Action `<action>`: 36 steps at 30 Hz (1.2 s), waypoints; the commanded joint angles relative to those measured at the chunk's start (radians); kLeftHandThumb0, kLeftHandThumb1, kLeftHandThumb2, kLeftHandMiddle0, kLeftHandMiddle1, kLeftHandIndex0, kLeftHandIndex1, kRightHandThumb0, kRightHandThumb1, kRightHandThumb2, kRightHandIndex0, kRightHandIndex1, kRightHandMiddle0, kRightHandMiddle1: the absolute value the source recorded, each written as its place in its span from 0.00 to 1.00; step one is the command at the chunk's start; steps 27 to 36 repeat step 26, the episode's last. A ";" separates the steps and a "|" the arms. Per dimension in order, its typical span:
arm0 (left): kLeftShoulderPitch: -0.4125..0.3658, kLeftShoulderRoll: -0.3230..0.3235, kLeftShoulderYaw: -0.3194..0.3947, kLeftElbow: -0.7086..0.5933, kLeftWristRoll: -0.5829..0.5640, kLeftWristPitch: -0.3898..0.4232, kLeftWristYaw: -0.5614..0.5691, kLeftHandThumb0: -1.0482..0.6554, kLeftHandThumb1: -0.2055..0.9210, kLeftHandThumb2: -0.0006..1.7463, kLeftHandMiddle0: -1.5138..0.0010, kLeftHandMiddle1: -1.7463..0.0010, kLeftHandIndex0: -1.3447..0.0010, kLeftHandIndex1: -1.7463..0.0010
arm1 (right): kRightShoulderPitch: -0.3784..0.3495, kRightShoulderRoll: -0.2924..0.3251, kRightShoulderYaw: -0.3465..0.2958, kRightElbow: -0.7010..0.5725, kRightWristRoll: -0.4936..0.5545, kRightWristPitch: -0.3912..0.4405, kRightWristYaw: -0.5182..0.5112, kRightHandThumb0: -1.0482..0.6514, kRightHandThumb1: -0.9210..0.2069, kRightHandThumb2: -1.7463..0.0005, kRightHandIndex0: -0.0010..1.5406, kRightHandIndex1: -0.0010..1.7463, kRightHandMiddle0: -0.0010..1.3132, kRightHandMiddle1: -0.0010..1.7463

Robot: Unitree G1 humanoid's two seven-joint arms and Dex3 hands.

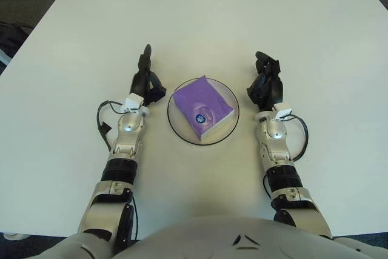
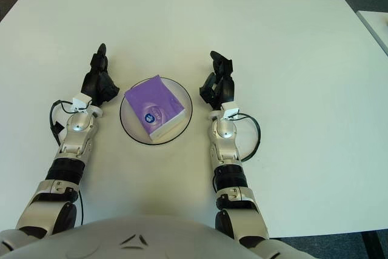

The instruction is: Put the tissue paper into the plate.

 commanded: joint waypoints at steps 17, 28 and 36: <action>0.052 -0.012 -0.012 0.031 0.001 0.021 -0.012 0.11 1.00 0.70 1.00 1.00 1.00 1.00 | 0.094 -0.006 -0.007 0.084 0.011 0.021 0.019 0.29 0.00 0.41 0.14 0.14 0.00 0.41; 0.054 -0.010 -0.016 0.028 0.003 0.025 -0.014 0.10 1.00 0.70 1.00 1.00 1.00 1.00 | 0.096 -0.008 -0.008 0.082 0.012 0.023 0.022 0.29 0.00 0.41 0.14 0.13 0.00 0.40; 0.054 -0.010 -0.016 0.028 0.003 0.025 -0.014 0.10 1.00 0.70 1.00 1.00 1.00 1.00 | 0.096 -0.008 -0.008 0.082 0.012 0.023 0.022 0.29 0.00 0.41 0.14 0.13 0.00 0.40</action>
